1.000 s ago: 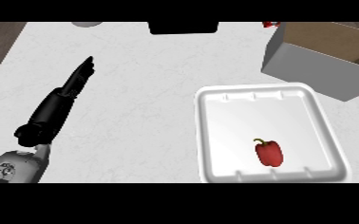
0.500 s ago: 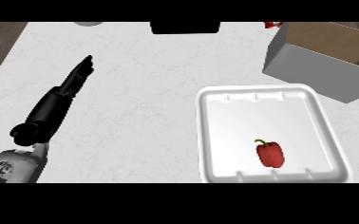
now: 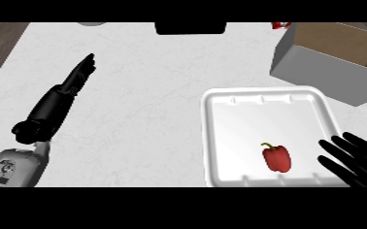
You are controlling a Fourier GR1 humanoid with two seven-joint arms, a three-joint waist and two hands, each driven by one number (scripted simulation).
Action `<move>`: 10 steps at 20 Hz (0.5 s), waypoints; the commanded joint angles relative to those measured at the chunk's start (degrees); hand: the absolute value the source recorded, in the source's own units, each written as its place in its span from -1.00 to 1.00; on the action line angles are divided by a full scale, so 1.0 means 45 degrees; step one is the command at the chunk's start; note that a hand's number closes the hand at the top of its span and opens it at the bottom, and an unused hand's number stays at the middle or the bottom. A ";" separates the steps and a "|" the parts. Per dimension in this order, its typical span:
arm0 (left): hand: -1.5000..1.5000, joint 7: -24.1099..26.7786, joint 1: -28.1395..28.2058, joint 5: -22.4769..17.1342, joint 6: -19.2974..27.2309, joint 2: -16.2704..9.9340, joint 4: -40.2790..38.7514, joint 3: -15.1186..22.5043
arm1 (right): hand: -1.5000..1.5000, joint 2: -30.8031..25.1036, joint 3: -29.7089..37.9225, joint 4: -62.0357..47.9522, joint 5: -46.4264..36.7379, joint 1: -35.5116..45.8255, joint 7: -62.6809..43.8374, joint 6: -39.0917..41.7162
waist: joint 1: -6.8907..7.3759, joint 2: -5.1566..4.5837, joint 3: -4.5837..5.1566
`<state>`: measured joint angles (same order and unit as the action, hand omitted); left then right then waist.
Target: Pick the bell pepper from the tray and place it in the cardboard box
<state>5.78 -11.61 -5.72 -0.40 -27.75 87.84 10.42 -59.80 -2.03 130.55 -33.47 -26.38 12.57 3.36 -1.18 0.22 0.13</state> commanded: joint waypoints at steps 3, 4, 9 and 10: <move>0.00 -0.0571 -0.0963 0.0154 -0.0239 0.0269 -0.0267 -0.0212 | -1.00 0.0724 -0.1916 0.2179 -0.2278 -0.0291 -0.3338 0.1619 | 0.0105 -0.0042 -0.0014; 0.00 -0.0029 -0.0232 0.0443 -0.0232 0.0440 -0.0021 0.0108 | -1.00 0.1037 -0.2593 0.1911 -0.2573 0.0449 -0.3948 0.1784 | 0.0280 -0.0054 -0.0015; 0.00 0.0257 0.0163 0.0983 -0.0033 0.1094 -0.0126 0.0318 | -1.00 0.1975 -0.4026 0.0979 -0.3211 0.1743 -0.4876 0.2210 | 0.0320 -0.0058 -0.0019; 0.00 0.0150 -0.0205 0.0552 -0.0560 0.0700 -0.0519 -0.0241 | -1.00 0.1822 -0.4138 0.1056 -0.3773 0.0826 -0.4583 0.1959 | 0.0158 -0.0031 -0.0023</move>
<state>5.41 -12.33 -3.70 -1.97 -25.28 87.39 10.04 -53.31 -15.79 132.22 -40.40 -21.80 -4.11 10.81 -0.22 0.05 0.06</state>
